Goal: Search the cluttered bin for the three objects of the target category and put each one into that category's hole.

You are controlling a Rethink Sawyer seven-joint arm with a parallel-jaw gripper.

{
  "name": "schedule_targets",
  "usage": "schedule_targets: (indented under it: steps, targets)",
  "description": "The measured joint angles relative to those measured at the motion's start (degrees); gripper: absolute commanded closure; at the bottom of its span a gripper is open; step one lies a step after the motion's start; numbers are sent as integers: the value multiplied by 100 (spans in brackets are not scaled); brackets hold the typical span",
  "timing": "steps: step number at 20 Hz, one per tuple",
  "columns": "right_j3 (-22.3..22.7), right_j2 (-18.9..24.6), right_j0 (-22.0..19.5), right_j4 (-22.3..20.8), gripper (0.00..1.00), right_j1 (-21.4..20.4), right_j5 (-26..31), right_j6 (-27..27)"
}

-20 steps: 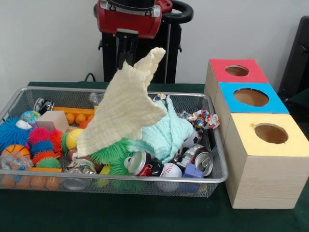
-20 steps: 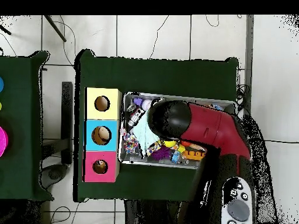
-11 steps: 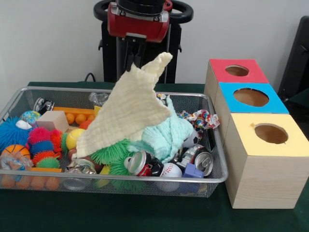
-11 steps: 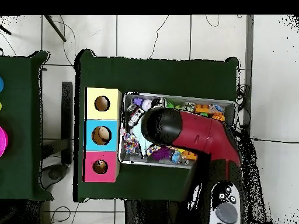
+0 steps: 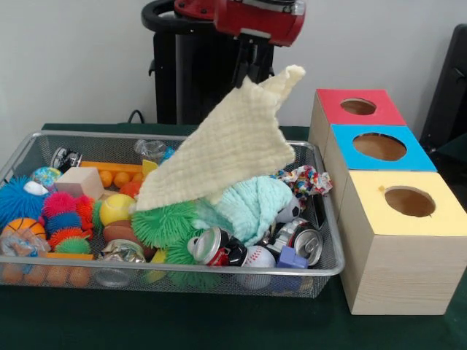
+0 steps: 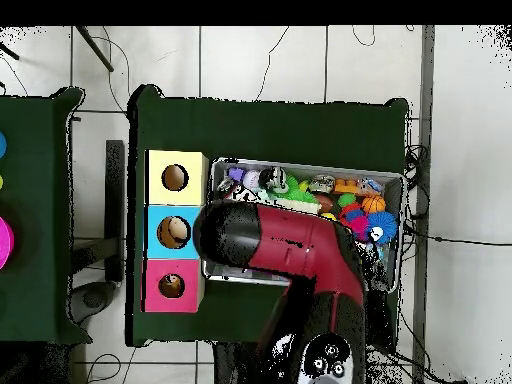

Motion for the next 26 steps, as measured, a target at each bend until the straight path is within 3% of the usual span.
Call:
schedule_targets:
  steps: [10,26]
  targets:
    - [229,-156,486,197,100,-225,0,705]
    - [617,-156,151,364,100,-98,-326,724]
